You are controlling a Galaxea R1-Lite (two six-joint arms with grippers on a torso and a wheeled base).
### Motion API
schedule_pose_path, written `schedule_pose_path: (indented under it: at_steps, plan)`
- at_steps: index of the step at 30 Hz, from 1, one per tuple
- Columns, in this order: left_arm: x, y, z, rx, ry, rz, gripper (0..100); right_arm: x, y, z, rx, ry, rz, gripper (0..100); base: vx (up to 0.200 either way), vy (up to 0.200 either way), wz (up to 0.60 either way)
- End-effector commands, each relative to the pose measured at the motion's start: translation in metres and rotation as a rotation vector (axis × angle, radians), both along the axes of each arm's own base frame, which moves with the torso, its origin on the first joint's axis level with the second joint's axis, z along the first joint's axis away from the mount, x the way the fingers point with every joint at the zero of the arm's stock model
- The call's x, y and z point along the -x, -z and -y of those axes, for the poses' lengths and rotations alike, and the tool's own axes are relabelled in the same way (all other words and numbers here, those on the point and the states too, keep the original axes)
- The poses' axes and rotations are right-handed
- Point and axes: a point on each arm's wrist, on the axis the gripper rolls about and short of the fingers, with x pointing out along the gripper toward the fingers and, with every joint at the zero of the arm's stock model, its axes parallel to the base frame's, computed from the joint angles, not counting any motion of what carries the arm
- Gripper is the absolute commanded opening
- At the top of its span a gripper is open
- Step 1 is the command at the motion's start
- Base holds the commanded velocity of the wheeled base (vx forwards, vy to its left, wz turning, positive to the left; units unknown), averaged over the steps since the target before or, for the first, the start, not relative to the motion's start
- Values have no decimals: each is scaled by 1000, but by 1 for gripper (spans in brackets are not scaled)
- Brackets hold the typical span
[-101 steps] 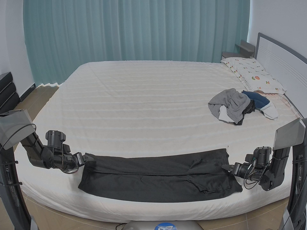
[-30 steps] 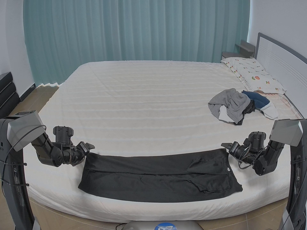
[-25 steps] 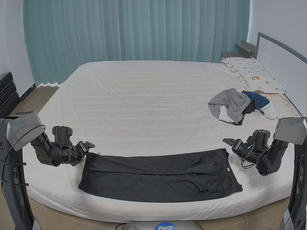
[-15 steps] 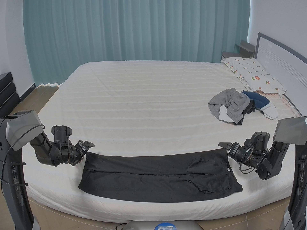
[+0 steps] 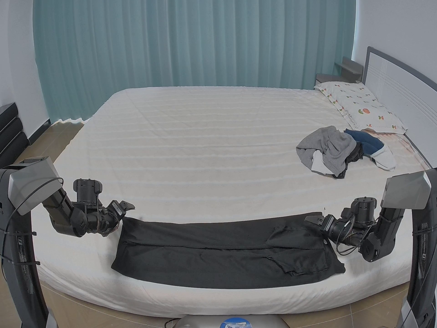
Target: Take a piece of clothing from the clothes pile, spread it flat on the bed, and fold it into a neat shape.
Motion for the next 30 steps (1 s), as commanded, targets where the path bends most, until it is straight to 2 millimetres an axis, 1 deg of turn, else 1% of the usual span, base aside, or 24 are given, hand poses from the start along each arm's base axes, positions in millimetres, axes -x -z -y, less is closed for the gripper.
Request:
schedule_pose_path:
  at_steps: [1, 8, 11, 12, 15, 19, 23, 29, 30]
  plan:
    - [0, 0, 0, 0, -1, 1, 100, 0, 4, 0, 4, -2, -7, 0, 0, 0, 0]
    - [-1, -1, 0, 0, -1, 4, 100, -2, -4, 3, 8, 14, 24, 0, 0, 0, 0]
    - [-1, -1, 0, 0, -1, 6, 100, -6, -11, 4, -1, 23, 69, 0, 0, 0, 0]
    - [-1, -1, 0, 0, -1, 4, 100, -10, -14, 4, -5, 25, 114, 0, 0, 0, 0]
    - [-1, -1, 0, 0, -1, 6, 100, -13, -16, 5, -5, 34, 149, 0, 0, 0, 0]
    - [-1, -1, 0, 0, -1, 4, 100, -17, -14, 5, 1, 49, 165, 0, 0, 0, 0]
    - [-1, 0, 0, 0, 1, 3, 100, -20, 0, 6, 8, 53, 143, 0, 0, 0, 0]
    - [-1, 0, 0, -1, 2, 2, 100, -21, 4, 6, 14, 51, 127, 0, 0, 0, 0]
    - [-1, 0, 0, 0, -1, 3, 100, -21, 5, 6, 14, 51, 122, 100, 0, 0, 0]
